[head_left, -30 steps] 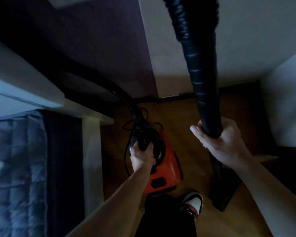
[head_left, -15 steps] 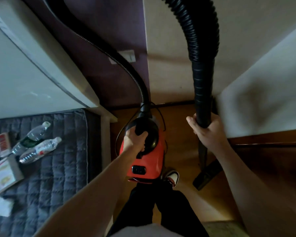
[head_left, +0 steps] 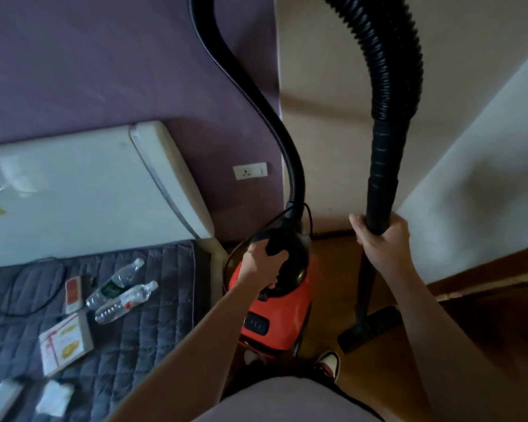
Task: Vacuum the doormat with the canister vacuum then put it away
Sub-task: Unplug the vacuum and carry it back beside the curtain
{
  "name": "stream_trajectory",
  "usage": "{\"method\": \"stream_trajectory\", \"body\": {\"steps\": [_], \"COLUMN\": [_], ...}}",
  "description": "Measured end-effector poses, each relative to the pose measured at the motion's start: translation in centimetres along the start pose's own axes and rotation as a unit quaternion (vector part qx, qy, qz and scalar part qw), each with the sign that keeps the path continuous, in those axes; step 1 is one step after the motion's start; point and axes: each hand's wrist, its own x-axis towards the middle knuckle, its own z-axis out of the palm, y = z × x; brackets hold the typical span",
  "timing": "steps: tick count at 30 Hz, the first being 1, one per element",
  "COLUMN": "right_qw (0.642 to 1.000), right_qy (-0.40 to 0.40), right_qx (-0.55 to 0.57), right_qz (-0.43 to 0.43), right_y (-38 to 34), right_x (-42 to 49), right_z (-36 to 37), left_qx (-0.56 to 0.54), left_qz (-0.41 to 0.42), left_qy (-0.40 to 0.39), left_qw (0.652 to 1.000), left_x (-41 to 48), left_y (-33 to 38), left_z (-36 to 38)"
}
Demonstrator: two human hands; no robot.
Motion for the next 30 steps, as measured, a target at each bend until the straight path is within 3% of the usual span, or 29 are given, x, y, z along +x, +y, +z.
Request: {"method": "stream_trajectory", "body": {"steps": [10,16,30], "right_qw": [0.992,0.97,0.925], "right_qy": [0.12,0.232,0.379], "right_qx": [-0.028,-0.064,-0.025], "right_qz": [0.034,0.042,0.031], "right_y": [-8.2,-10.5,-12.7], "right_x": [-5.3,-9.6,-15.9], "right_z": [1.6,2.3,-4.6], "left_qx": [0.071,0.104,0.116], "left_qz": [0.126,0.188,0.288], "left_qy": [-0.06,-0.097,-0.187], "left_qw": [0.988,0.972,0.932], "left_x": [-3.4,-5.5,-11.2], "left_y": [2.5,3.1,9.0], "left_z": [-7.7,-9.6,-3.5]}}
